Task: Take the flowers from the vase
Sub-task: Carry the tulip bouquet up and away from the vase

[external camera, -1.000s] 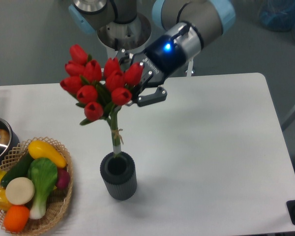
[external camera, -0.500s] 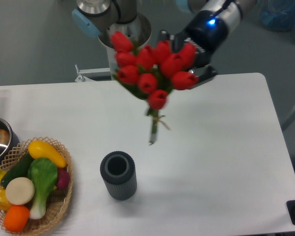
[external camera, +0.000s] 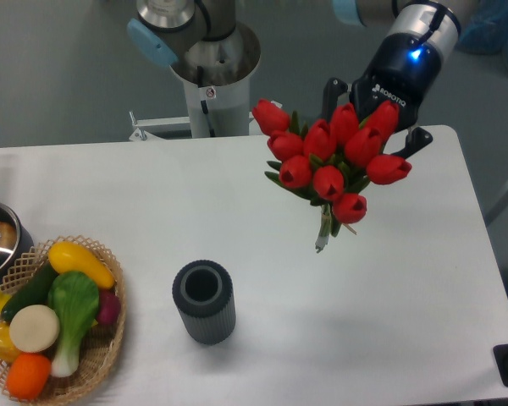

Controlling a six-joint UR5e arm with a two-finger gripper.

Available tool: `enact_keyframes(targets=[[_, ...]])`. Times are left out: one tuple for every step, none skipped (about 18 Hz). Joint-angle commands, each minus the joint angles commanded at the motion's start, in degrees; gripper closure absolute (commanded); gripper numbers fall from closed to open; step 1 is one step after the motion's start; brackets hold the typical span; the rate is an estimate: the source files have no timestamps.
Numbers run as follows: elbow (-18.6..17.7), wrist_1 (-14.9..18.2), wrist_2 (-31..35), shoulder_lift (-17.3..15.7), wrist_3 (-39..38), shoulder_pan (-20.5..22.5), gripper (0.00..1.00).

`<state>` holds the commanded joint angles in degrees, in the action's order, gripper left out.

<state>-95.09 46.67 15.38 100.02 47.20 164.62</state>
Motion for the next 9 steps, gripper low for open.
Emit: enact_keyframes(targets=[[-0.09, 0.09, 0.00, -0.09, -0.09, 0.00, 0.61], [-0.09, 0.09, 0.00, -0.18, -0.09, 0.09, 0.61], [-0.09, 0.00, 0.00, -0.18, -0.09, 0.18, 0.61], [-0.09, 0.00, 0.00, -0.18, 0.00, 0.35, 0.61], [-0.09, 0.09, 0.00, -0.18, -0.09, 0.44, 0.61], [-0.09, 0.00, 0.00, -0.18, -0.09, 0.44, 0.61], [-0.18, 0.00, 0.00, -0.26, 0.00, 0.35, 0.61], [-0.09, 0.00, 0.00, -0.26, 0.00, 0.27, 0.61], [-0.09, 0.00, 0.00, -0.26, 0.00, 0.18, 0.61]])
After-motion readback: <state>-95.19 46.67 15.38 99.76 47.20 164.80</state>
